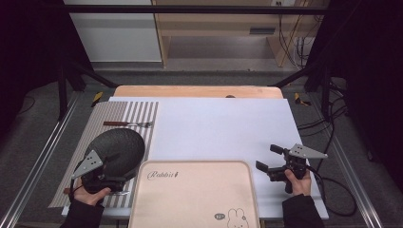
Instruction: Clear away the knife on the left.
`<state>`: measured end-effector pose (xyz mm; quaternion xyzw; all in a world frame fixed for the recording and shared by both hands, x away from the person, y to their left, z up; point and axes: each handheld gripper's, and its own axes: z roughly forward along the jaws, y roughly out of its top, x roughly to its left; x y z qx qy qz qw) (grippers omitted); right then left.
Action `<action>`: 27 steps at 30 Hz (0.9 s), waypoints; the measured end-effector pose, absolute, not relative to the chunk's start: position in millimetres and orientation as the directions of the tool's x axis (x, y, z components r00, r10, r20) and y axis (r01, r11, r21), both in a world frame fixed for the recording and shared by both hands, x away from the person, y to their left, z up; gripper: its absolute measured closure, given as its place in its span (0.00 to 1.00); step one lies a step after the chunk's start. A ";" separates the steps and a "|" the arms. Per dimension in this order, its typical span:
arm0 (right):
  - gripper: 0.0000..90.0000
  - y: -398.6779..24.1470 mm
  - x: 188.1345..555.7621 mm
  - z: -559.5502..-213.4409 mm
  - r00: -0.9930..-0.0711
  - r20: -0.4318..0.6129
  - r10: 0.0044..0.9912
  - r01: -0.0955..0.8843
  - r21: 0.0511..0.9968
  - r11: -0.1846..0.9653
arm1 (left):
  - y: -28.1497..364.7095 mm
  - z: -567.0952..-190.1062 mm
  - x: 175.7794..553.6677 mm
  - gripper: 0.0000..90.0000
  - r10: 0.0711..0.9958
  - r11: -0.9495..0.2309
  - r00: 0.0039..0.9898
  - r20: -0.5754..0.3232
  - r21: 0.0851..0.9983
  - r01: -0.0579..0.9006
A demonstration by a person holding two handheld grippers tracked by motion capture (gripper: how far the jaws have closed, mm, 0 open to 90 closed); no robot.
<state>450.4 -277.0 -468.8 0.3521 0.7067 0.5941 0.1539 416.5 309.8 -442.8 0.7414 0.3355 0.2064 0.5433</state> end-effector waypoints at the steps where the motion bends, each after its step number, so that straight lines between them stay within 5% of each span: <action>1: 0.00 -277.0 450.4 -468.8 -0.705 0.201 0.680 0.315 0.948 0.046 | 309.8 -442.8 416.5 0.04 0.722 -0.185 0.690 -0.059 0.944 0.273; 27: 0.00 -276.3 452.0 -468.8 -0.707 0.198 0.679 0.321 0.945 0.059 | 312.8 -425.6 420.0 0.04 0.692 -0.283 0.721 -0.005 0.918 0.278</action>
